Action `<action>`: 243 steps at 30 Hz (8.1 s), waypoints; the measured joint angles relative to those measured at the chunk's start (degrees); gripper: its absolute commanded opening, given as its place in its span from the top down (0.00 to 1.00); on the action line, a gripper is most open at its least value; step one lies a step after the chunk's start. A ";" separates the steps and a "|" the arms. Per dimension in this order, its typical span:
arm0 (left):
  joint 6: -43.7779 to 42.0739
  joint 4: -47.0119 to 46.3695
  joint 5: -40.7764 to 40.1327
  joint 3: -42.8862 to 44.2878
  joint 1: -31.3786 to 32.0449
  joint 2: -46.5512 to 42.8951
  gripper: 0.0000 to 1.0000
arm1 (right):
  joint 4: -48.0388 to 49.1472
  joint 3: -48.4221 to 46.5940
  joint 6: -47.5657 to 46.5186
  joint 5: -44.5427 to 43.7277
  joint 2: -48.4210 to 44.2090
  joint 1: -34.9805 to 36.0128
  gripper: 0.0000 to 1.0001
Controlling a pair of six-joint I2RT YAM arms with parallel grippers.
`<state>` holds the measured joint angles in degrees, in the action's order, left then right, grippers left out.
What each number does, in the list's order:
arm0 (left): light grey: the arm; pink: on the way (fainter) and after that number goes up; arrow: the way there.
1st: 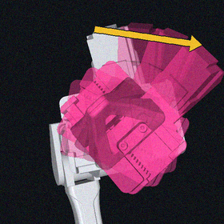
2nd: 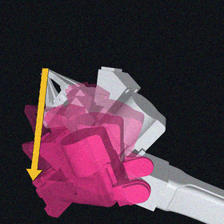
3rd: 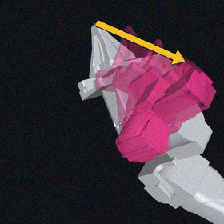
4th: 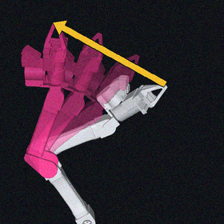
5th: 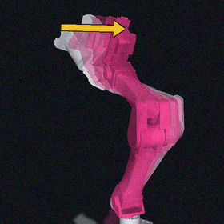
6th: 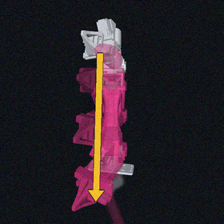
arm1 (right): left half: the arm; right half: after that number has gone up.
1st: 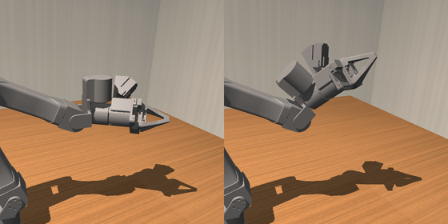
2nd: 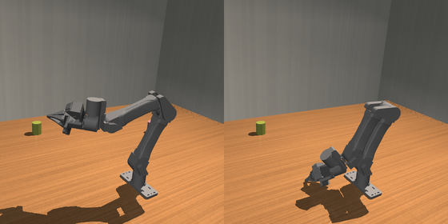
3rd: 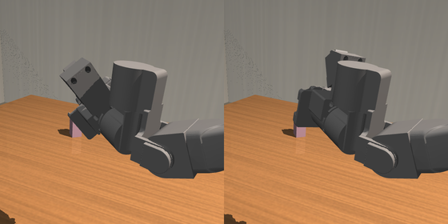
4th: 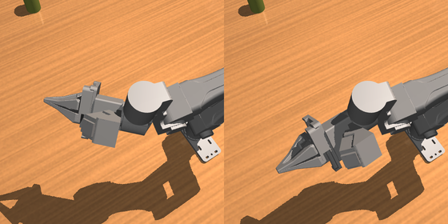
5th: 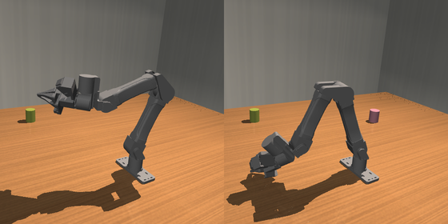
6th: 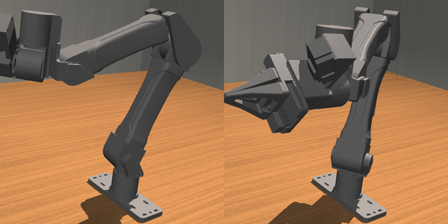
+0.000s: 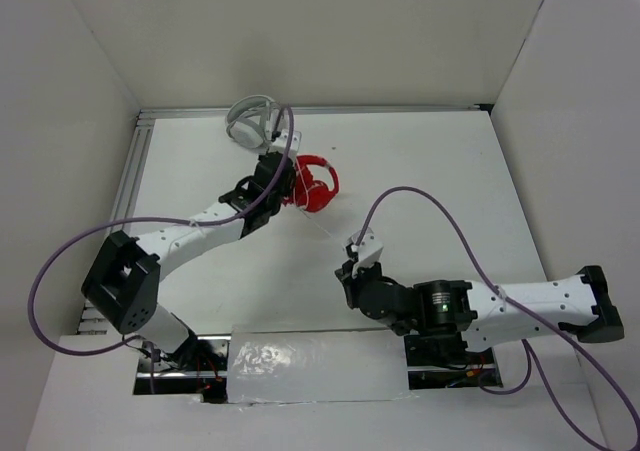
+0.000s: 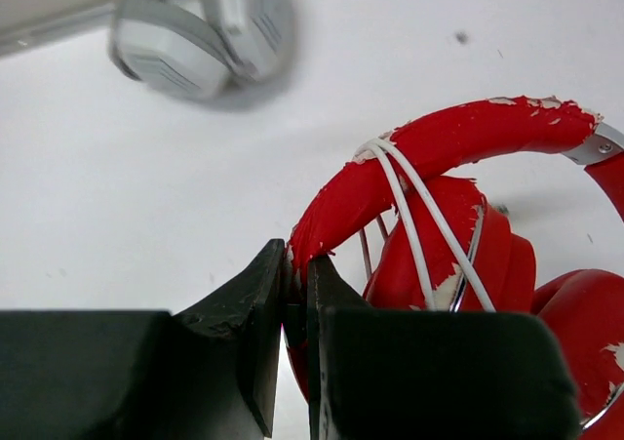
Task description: Wrap the headphones
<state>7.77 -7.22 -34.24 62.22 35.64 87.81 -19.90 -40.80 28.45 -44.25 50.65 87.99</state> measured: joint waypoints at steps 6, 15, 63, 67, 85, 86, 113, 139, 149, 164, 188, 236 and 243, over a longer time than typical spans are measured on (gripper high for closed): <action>0.90 -0.50 3.32 -5.11 4.98 -1.55 1.00 | -6.69 -6.14 -5.73 -9.14 1.27 -3.76 1.00; -1.62 -1.01 9.16 -16.26 12.92 -10.86 1.00 | -5.86 -10.01 -26.93 3.34 -0.52 -32.35 1.00; 0.17 -2.69 32.83 -32.65 22.36 -43.41 1.00 | 3.15 -21.57 -32.26 44.33 22.71 -62.07 1.00; -0.44 -5.25 30.93 -32.89 22.36 -47.19 1.00 | 4.44 -16.24 -29.11 49.79 23.32 -65.07 1.00; -4.02 -14.95 29.99 -30.84 22.84 -48.81 1.00 | 26.01 -7.50 -16.83 65.29 36.48 -49.86 1.00; -3.89 -16.83 27.63 -30.34 22.93 -47.93 1.00 | 27.65 -6.16 -15.80 64.24 35.58 -48.09 1.00; 6.08 -25.18 -5.09 -18.38 8.96 -27.23 1.00 | 23.37 10.73 6.62 14.27 1.60 -15.98 1.00; 5.84 -25.38 -0.35 -27.02 11.56 -11.02 1.00 | -6.49 -20.83 -24.30 9.31 21.70 -19.41 1.00; 1.25 -30.56 7.30 -31.65 14.62 -8.48 1.00 | -9.53 -20.24 -45.38 28.65 21.84 -24.13 1.00; 0.92 -35.67 19.58 -39.08 15.34 -7.87 1.00 | -3.41 -13.70 -46.88 39.76 26.77 -36.94 1.00; -5.20 -42.32 19.37 -37.16 19.65 -3.13 1.00 | -7.43 -16.11 -53.20 45.33 26.71 -44.13 0.86; 3.87 -19.26 19.28 -32.20 18.93 -7.89 0.25 | -0.42 -16.65 -48.83 60.94 42.91 -55.54 0.87; 8.41 -9.22 19.15 -30.29 19.04 -11.30 0.20 | -0.74 -18.16 -48.74 57.53 42.91 -54.60 0.87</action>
<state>16.19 -16.45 -15.09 31.92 54.68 76.51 -20.64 -58.96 -20.29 13.28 93.56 33.39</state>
